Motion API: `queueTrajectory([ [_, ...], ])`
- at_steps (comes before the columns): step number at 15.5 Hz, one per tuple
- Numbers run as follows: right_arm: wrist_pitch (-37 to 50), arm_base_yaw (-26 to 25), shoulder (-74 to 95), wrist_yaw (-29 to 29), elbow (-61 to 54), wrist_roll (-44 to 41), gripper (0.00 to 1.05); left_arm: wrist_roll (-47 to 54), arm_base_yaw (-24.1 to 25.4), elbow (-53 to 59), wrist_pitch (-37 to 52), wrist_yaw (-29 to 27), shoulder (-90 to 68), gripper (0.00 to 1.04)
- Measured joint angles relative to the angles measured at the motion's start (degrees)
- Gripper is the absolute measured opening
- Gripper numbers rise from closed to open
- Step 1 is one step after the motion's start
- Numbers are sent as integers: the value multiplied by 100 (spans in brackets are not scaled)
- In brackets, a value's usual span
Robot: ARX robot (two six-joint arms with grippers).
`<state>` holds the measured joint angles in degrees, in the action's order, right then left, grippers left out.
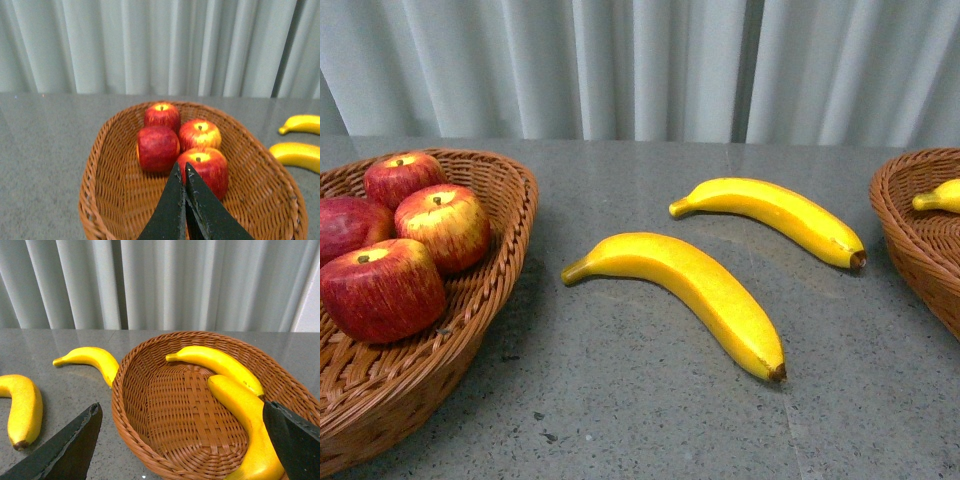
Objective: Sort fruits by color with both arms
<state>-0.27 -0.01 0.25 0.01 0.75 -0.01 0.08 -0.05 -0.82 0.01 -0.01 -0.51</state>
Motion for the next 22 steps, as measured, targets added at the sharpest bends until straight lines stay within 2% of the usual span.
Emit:
queueTrajectory([
  [7,4,0,0,0,0,2,98,-2,0,0,-26,0,-7,1],
  [9,4,0,0,0,0,2,98,-7,0,0,-26,-2,-7,21],
  [15,2,0,0,0,0,2,98,-7,0,0,-26,0,-7,94],
  [16,2,0,0,0,0,2,98,-4,0,0,-26,0,-7,99],
  [22,2,0,0,0,0,2,98,-7,0,0,-26,0,-7,98],
])
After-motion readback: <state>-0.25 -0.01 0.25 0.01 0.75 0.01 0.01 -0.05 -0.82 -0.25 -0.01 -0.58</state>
